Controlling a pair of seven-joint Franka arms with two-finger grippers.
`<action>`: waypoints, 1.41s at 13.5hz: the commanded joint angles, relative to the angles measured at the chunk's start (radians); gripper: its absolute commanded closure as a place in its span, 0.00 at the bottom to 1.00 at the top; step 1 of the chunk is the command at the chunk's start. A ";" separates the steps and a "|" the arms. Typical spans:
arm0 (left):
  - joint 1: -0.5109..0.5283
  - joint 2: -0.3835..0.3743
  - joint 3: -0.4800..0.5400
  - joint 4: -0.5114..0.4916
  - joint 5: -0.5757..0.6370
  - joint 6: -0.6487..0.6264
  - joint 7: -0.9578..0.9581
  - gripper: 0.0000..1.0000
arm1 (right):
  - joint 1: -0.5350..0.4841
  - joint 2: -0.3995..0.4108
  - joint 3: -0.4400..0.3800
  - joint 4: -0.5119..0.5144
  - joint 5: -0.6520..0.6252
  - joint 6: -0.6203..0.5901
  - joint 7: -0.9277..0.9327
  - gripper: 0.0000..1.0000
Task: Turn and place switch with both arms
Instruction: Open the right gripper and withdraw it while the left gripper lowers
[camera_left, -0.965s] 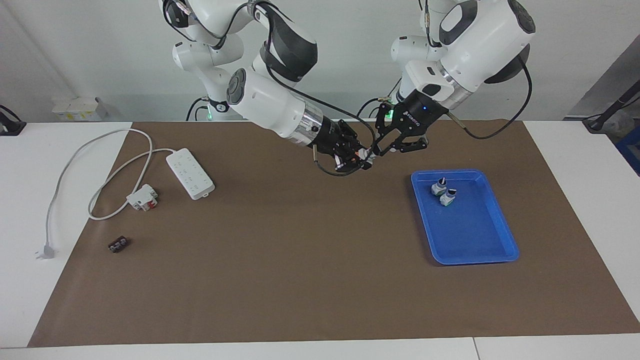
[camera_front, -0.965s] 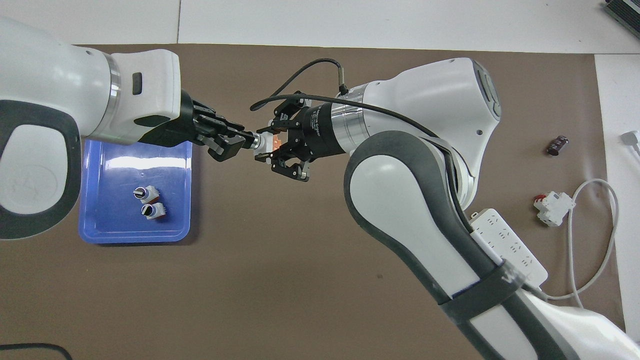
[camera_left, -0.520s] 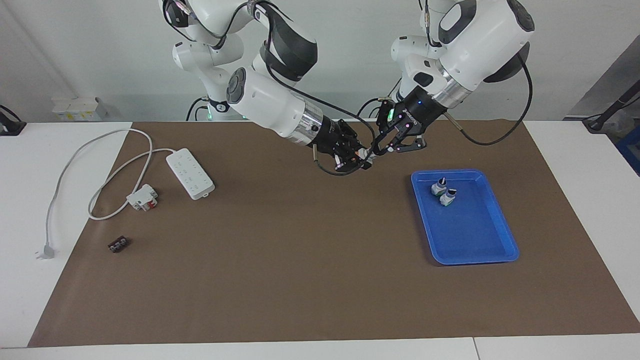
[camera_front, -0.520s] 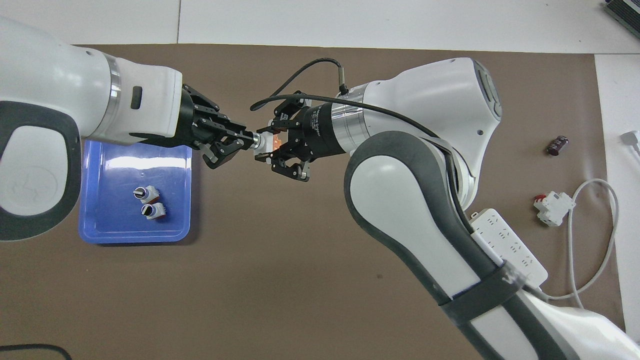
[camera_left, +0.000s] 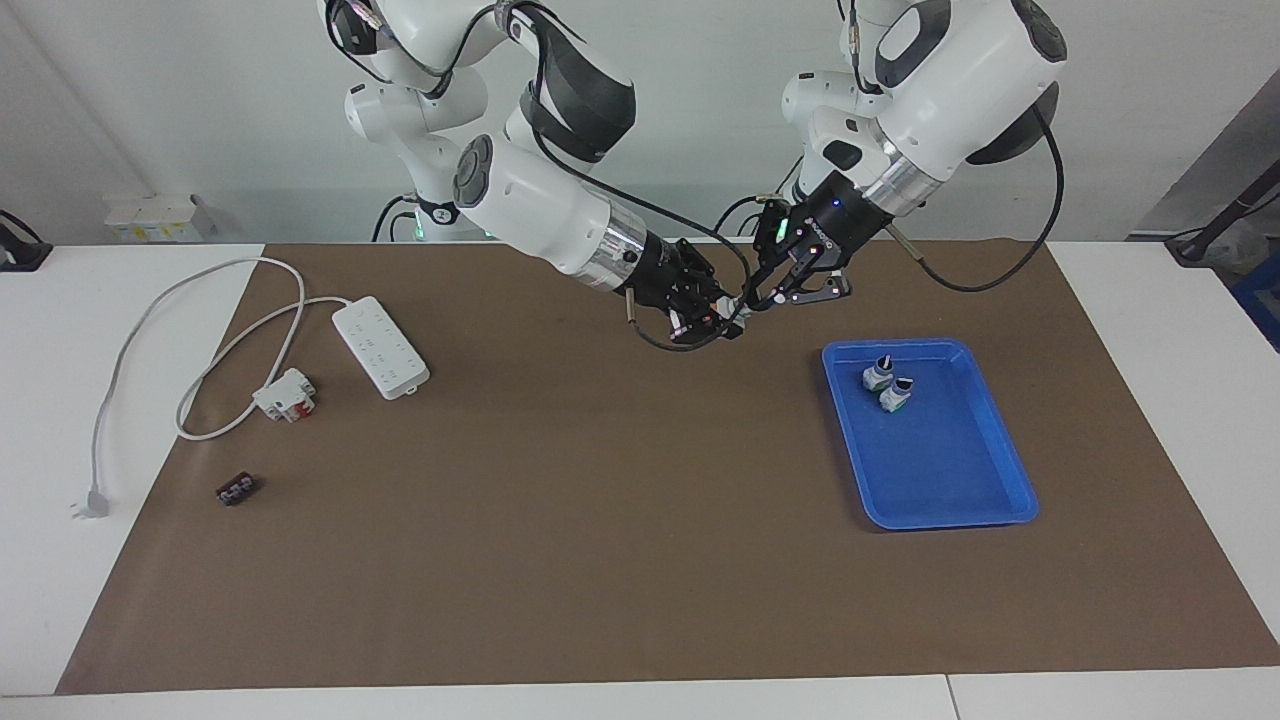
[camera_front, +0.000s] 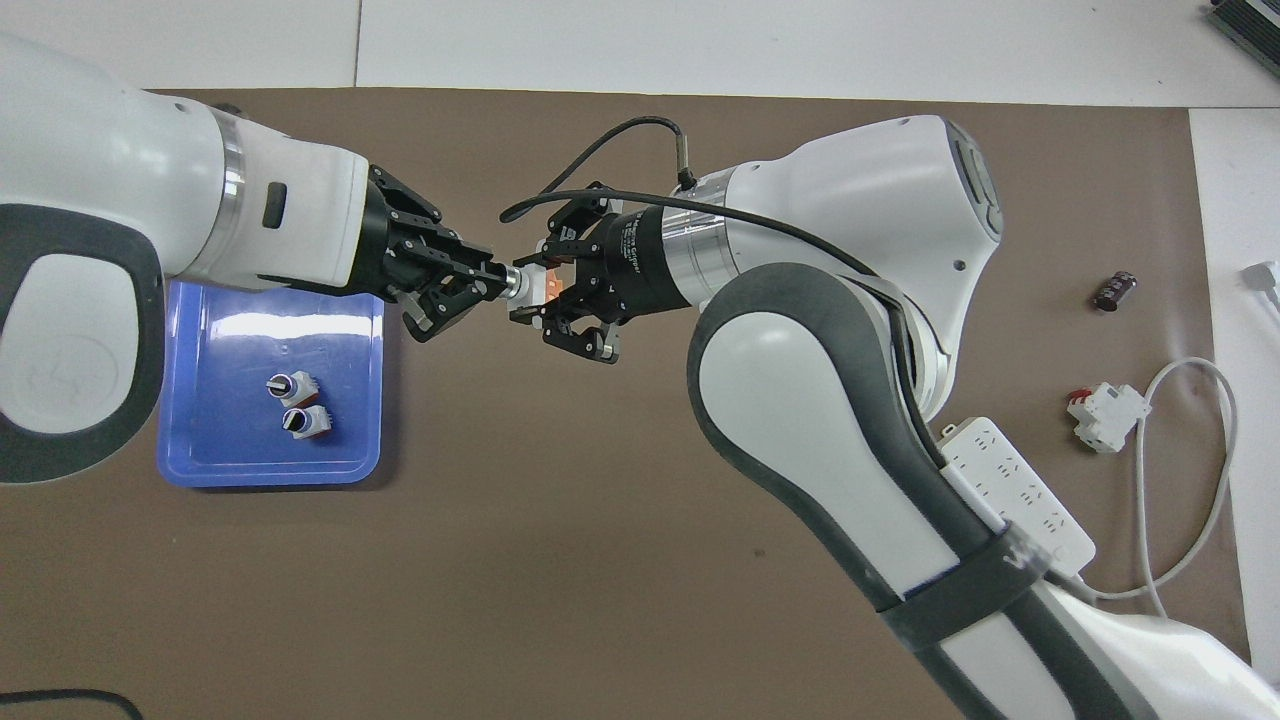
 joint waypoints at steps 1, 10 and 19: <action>-0.013 -0.033 0.012 -0.050 0.034 0.002 0.023 1.00 | -0.010 -0.024 0.005 0.001 -0.005 -0.006 0.013 1.00; -0.002 -0.045 0.012 -0.067 0.100 0.004 0.025 1.00 | -0.019 -0.070 0.003 -0.018 -0.073 -0.090 -0.083 0.00; 0.079 -0.140 0.021 -0.304 0.399 0.134 0.005 1.00 | -0.082 -0.168 -0.006 -0.087 -0.344 -0.115 -0.601 0.00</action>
